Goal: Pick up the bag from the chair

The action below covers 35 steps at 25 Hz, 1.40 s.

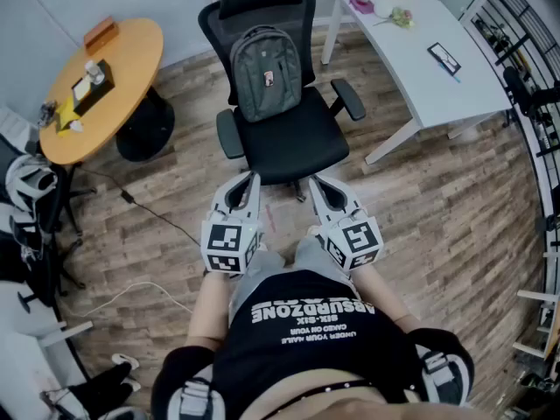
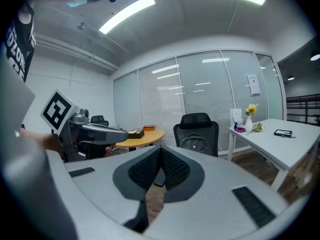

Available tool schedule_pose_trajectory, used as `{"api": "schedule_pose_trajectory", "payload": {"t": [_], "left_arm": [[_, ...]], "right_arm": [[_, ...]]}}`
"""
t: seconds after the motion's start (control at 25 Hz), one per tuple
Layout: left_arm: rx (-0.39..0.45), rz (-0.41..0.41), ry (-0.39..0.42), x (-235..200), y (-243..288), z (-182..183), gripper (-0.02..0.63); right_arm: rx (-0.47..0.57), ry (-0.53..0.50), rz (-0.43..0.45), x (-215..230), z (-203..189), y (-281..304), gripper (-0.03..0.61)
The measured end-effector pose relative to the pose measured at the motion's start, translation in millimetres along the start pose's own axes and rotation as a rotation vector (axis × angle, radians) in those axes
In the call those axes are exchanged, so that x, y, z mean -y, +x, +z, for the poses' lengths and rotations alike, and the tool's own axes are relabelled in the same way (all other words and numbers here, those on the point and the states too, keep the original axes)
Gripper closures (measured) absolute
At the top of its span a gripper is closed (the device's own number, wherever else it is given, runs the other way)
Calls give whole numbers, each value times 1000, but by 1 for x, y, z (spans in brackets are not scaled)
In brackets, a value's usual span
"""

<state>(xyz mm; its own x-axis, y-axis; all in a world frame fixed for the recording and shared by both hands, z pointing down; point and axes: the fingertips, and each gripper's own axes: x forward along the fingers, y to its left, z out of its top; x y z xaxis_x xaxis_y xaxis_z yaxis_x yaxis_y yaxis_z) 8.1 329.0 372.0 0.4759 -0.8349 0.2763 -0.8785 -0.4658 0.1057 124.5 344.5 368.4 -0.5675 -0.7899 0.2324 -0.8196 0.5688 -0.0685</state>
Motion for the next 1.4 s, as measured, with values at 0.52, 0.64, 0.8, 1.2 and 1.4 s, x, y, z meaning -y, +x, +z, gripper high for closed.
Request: {"api": "schedule_pose_trajectory", "payload": {"t": [0.52, 0.64, 0.8, 1.2, 1.4], "left_arm": [[-32, -99, -7, -61, -35, -20, 597], [-38, -110, -21, -67, -29, -28, 597], [-48, -112, -41, -79, -14, -29, 597], [-50, -48, -35, -138, 82, 9, 597], [-46, -22, -30, -155, 141, 30, 597]], "right_arm": [[-48, -4, -116, -54, -17, 14, 563], [-10, 33, -97, -56, -20, 15, 561], [-13, 35, -98, -39, -22, 27, 562], [30, 2, -105, 51, 19, 132, 561], [17, 0, -82, 104, 29, 173, 561]]}}
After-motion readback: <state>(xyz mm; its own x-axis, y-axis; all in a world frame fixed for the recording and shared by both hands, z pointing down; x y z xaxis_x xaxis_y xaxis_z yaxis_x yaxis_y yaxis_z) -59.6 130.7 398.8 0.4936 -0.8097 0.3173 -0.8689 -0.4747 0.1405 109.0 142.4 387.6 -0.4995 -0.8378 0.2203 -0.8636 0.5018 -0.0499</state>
